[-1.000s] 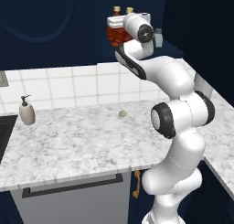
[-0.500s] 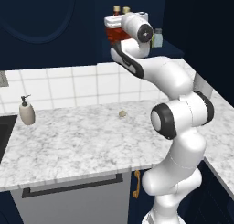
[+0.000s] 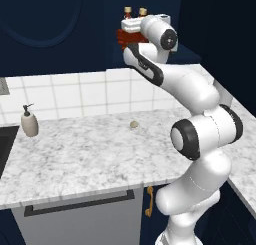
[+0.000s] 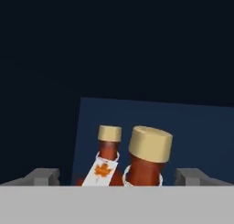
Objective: Put the shaker and condiment bottle from the counter next to their counterparts in the cabinet.
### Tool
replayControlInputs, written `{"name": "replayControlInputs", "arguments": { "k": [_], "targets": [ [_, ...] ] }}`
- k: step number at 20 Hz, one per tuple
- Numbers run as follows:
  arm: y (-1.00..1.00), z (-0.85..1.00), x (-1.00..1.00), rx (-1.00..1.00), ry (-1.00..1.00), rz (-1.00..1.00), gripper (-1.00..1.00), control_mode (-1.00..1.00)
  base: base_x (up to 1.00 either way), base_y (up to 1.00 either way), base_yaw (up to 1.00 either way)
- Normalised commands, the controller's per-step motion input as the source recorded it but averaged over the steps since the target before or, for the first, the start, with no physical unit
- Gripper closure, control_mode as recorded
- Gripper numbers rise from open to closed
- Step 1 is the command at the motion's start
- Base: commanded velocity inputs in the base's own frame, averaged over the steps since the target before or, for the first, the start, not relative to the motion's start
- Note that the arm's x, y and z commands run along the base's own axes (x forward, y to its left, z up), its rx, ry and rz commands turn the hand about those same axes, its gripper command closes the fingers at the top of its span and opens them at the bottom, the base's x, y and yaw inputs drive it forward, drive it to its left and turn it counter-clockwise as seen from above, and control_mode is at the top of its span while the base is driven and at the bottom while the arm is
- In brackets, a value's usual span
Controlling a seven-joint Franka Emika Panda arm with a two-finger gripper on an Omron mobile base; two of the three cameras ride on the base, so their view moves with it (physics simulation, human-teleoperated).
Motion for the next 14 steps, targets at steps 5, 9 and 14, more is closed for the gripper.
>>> {"name": "replayControlInputs", "arguments": {
  "k": [5,9,14],
  "targets": [
    [-0.55,0.0,-0.37,-0.01,-0.01,0.01,-1.0,-1.0,0.0,0.0,0.0],
    [-0.54,0.0,-0.39,-0.01,-0.01,0.01,-1.0,-1.0,0.0,0.0,0.0],
    [-0.61,0.0,-0.57,-0.01,-0.01,0.01,-1.0,-1.0,0.0,0.0,0.0]
  ]
}}
